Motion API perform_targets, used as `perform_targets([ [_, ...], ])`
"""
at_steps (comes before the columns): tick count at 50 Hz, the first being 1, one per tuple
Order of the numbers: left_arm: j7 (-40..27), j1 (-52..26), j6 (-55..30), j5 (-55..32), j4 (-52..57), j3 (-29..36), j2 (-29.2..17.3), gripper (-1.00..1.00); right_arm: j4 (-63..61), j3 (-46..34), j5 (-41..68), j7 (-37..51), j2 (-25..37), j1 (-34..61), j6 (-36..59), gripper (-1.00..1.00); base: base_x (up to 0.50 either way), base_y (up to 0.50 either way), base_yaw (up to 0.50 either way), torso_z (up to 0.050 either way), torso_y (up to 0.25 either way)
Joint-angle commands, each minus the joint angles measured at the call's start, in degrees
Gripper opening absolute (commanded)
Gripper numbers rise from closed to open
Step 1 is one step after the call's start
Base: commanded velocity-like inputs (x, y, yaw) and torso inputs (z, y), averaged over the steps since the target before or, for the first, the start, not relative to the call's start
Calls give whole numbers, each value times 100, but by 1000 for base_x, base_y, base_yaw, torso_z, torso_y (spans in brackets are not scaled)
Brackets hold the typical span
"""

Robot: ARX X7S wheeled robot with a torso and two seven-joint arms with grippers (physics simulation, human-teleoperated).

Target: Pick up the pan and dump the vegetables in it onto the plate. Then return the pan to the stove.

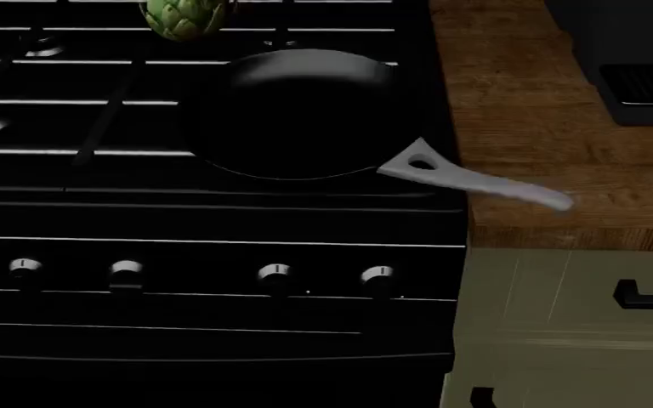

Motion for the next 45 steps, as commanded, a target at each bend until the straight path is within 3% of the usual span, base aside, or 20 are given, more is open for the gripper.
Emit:
perform_targets([
  [1, -193, 11, -5, -158, 22, 192, -159, 100, -21, -513, 431, 513, 432, 1, -17, 100, 0, 0, 0, 0, 0],
  [23, -419, -30, 39, -386, -83, 495, -405, 100, 43, -771, 380, 720, 587, 3, -123, 100, 0, 0, 0, 0, 0],
  [26, -581, -76, -285, -172, -59, 606, -433, 100, 52, -803, 373, 745, 607, 8, -120, 100, 0, 0, 0, 0, 0],
  [45, -567, -23, 46, -561, -53, 642, -561, 100, 84, -997, 301, 902, 706, 52, -69, 100, 0, 0, 0, 0, 0],
])
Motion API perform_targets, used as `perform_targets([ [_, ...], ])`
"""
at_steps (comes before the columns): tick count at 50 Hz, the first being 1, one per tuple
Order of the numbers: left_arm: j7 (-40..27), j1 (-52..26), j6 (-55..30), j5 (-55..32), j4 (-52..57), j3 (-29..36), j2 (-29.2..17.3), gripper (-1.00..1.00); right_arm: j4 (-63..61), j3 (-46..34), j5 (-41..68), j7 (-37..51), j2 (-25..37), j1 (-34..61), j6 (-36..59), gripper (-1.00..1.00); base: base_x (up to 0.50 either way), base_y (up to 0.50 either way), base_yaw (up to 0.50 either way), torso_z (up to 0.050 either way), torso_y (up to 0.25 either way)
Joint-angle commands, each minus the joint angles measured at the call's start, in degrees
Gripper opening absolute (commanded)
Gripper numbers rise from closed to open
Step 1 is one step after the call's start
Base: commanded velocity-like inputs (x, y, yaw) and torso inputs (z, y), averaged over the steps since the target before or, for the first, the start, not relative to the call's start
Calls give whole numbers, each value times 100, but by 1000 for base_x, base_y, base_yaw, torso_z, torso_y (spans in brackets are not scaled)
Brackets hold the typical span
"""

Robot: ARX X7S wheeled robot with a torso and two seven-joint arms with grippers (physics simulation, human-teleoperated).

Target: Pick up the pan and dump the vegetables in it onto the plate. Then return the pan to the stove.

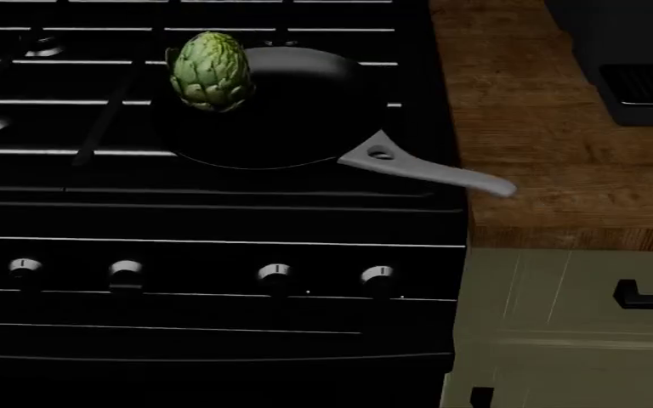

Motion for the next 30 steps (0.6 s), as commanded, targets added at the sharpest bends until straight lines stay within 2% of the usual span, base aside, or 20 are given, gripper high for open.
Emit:
perform_targets([
  [1, -71, 2, 16, -113, 14, 80, -82, 100, 27, -123, -32, 91, 64, 24, 13, 100, 0, 0, 0, 0, 0],
  [6, 15, 47, -191, -333, 207, 74, -161, 100, -184, -206, -51, 68, 145, -15, 261, 100, 0, 0, 0, 0, 0],
  [9, -107, 153, -1212, -436, 1501, 15, -415, 100, -1173, -238, 63, -135, 394, -63, 1288, 100, 0, 0, 0, 0, 0],
  [10, -120, 133, -1441, -448, 1714, 29, -466, 100, -1370, -226, 102, -178, 449, -96, 1343, 100, 0, 0, 0, 0, 0],
  [11, -83, 61, -2091, -404, 2315, 157, -660, 100, -1999, -230, 234, -349, 664, -100, 2006, 100, 0, 0, 0, 0, 0],
  [17, -22, -250, -3580, -760, 3308, 94, -920, 100, -3507, -64, 366, -445, 1127, 23, 3625, 100, 0, 0, 0, 0, 0],
  [23, 31, -669, -4821, -1234, 4093, -144, -1123, 100, -4385, 137, 556, -617, 1523, 396, 4847, 100, 0, 0, 0, 0, 0],
  [27, 81, -1168, -5826, -1723, 4609, -509, -1206, 100, -5004, 316, 755, -785, 1808, 894, 5928, 100, 0, 0, 0, 0, 0],
  [30, 121, -1599, -6566, -2136, 5023, -868, -1232, 100, -5628, 778, 1167, -1054, 1905, 1634, 7181, 100, 0, 0, 0, 0, 0],
])
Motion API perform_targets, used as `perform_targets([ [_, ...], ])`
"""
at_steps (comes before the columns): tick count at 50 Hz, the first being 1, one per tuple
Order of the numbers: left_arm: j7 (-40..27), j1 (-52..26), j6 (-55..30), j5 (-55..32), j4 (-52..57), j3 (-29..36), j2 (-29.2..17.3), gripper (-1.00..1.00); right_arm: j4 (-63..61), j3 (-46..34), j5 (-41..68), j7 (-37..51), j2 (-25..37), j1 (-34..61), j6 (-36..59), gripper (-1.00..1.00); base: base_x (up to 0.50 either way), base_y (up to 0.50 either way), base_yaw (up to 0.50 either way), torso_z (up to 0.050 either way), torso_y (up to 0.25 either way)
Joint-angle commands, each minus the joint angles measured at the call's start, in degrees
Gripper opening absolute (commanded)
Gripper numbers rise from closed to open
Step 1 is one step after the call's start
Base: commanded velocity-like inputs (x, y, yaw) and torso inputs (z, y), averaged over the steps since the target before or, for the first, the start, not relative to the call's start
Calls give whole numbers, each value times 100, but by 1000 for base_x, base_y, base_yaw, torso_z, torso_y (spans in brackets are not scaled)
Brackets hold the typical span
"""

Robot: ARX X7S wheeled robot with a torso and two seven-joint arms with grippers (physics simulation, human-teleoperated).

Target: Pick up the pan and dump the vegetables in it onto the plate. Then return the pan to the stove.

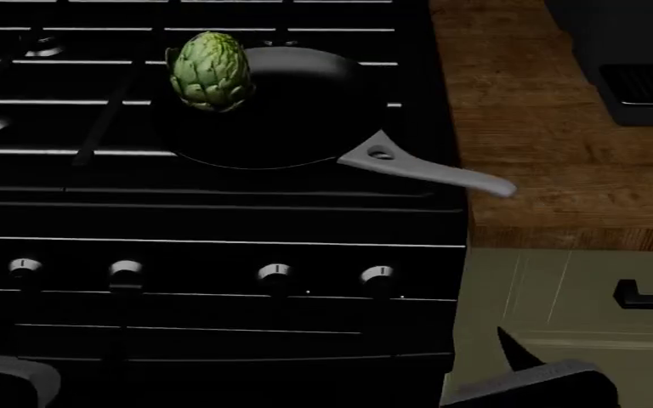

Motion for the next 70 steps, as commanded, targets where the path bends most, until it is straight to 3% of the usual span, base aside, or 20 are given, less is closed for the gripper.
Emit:
perform_targets([
  [1, 83, -1088, -2628, -1066, 1615, -675, -330, 100, -2111, 877, 831, -621, 582, 1477, 3387, 100, 0, 0, 0, 0, 0],
  [3, 44, -1463, -3262, -1325, 1891, -927, -301, 100, -2312, 1325, 1470, -554, 717, 2086, 4074, 100, 0, 0, 0, 0, 0],
  [6, 7, -2210, -4344, -1711, 2264, -1269, -238, 100, -2304, 2057, 3437, 356, 1170, 2863, 4803, 100, 0, 0, 0, 0, 0],
  [8, -40, -2585, -4821, -1972, 2359, -1429, -212, 100, -1951, 2344, 4955, 1326, 1580, 3177, 4805, 100, 0, 0, 0, 0, 0],
  [10, -848, -2909, -4840, -3146, 2066, -1592, -478, 100, -1451, 2425, 6674, 2658, 2041, 3684, 4793, 100, 0, 0, 0, 0, 0],
  [13, -2886, -3661, -4834, -5553, 1426, -1475, -974, 100, -766, 2158, 8293, 3800, 2501, 4418, 4665, 100, 0, 0, 0, 0, 0],
  [18, -4928, -4770, -4704, -7778, 598, -849, -1497, 100, -80, 1324, 9392, 4688, 3066, 5529, 4412, 100, 0, 0, 0, 0, 0],
  [21, -5633, -5431, -4451, -8626, 159, -412, -1779, 100, 195, 489, 10143, 5314, 3329, 6411, 4240, 100, 0, 0, 0, 0, 0],
  [26, -6044, -6187, -4170, -9275, -183, -48, -2051, 100, 470, -460, 10919, 5896, 3505, 7507, 4077, 100, 0, 0, 0, 0, 0],
  [35, -6499, -7487, -3908, -10105, -699, 686, -2379, 100, 1107, -1309, 11232, 6010, 3424, 9273, 4433, 100, 0, 0, 0, 0, 0],
  [44, -6318, -8570, -4035, -10141, -1520, 1042, -2415, 100, 1742, -2235, 10889, 5574, 3121, 10798, 4778, 100, 0, 0, 0, 0, 0],
  [70, -6005, -8517, -3887, -9847, -1507, 1071, -2452, 100, 1294, -2903, 10427, 4925, 3166, 10409, 4389, 100, 475, 0, 0, 0, 0],
])
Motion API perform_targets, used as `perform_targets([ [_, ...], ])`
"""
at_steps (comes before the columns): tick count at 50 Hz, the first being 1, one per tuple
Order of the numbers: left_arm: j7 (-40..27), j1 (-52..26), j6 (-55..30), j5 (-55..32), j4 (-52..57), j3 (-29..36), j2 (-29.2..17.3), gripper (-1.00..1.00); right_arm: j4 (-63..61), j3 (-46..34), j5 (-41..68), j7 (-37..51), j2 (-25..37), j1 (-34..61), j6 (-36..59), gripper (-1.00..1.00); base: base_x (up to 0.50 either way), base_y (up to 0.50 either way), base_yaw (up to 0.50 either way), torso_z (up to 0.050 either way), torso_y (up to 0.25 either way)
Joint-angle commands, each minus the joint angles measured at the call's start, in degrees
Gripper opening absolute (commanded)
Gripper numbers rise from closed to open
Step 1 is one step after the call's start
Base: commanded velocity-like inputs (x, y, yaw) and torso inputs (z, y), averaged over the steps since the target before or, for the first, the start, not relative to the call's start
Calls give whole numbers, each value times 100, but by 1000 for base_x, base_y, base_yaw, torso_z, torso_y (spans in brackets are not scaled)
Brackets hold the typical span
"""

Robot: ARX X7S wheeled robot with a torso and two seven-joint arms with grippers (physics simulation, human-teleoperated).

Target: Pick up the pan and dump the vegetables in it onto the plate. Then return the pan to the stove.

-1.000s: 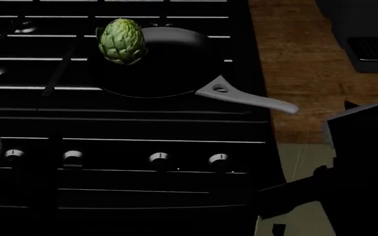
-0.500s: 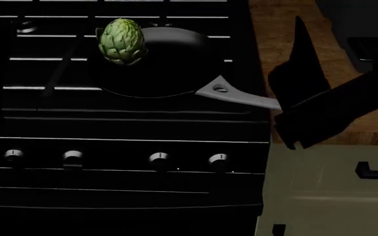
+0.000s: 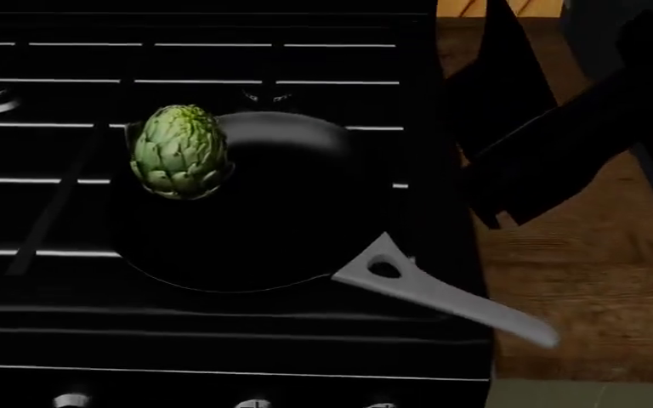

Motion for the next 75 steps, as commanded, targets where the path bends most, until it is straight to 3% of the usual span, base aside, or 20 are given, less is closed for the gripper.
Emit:
perform_targets([
  [1, 73, -13, 83, 22, 13, 48, -40, 100, -224, -210, -271, -320, 60, -358, -141, 100, 0, 0, 0, 0, 0],
  [11, 460, 425, 108, 470, 178, -132, 45, 100, -296, -654, -171, -627, 481, -1064, -37, 100, 0, 0, 0, 0, 2],
  [17, 508, 406, 121, 552, 160, -59, 87, 100, -257, -932, 306, -599, 676, -877, 6, 100, 0, 0, 0, 0, 0],
  [32, 860, 641, 139, 987, 253, -66, 75, 100, 101, -2331, 321, -1275, 441, 183, 239, 100, 0, 0, 0, 0, 0],
  [49, 819, 559, 237, 907, 251, 98, 60, 100, 147, -3096, -538, -2490, 23, 638, 98, 100, 0, 0, 0, 0, 0],
  [58, 808, 569, 291, 861, 281, 142, 7, 100, 237, -3295, -1450, -3129, -347, 204, -62, 100, 0, 0, 0, 0, 0],
  [75, 665, 550, 451, 556, 338, 261, -74, 100, 131, -3642, -2014, -3597, -459, -359, -417, 100, 0, 0, 0, 0, 0],
])
